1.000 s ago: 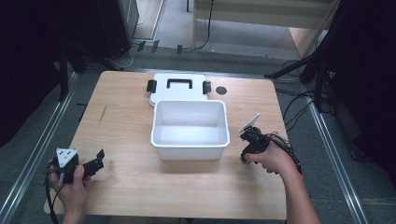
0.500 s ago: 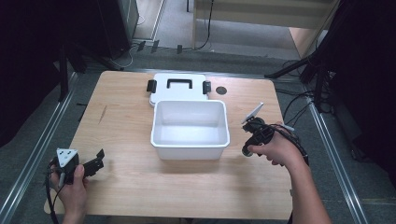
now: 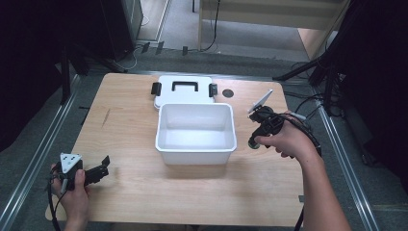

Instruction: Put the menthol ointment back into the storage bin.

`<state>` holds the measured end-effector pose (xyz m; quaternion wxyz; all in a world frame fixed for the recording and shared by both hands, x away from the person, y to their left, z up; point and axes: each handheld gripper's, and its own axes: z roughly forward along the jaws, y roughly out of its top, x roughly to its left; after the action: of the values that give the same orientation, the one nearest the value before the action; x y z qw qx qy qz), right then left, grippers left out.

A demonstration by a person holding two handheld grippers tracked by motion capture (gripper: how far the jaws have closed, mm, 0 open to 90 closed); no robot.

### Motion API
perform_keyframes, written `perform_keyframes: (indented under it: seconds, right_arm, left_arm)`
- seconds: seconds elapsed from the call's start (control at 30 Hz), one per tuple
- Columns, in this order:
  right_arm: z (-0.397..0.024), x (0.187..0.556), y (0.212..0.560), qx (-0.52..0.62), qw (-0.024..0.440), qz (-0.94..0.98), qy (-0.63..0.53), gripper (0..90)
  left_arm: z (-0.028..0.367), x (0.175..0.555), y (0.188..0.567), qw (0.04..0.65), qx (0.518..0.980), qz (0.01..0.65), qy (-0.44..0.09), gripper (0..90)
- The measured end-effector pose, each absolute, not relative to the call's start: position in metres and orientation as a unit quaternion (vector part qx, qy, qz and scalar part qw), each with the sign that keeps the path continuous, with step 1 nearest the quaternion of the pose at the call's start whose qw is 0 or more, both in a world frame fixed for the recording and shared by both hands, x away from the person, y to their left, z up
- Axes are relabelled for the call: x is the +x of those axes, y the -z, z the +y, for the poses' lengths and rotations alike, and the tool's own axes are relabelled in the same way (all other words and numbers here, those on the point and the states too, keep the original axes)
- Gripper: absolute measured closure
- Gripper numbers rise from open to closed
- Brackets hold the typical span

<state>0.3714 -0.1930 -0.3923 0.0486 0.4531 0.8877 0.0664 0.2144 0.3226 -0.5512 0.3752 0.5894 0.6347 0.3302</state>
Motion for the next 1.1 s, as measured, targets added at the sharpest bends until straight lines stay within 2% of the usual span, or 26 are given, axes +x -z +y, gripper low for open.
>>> perform_keyframes:
  seconds: [0.67, 1.1]
  right_arm:
    - [-0.162, 0.390, 0.343, 0.436, 0.066, 0.894, -0.079, 51.2]
    - [-0.131, 0.394, 0.336, 0.409, 0.049, 0.907, -0.085, 51.2]
  left_arm:
    - [0.323, 0.216, 0.551, 0.373, 0.587, 0.639, -0.327, 0.0]
    - [0.324, 0.216, 0.551, 0.374, 0.587, 0.641, -0.325, 0.0]
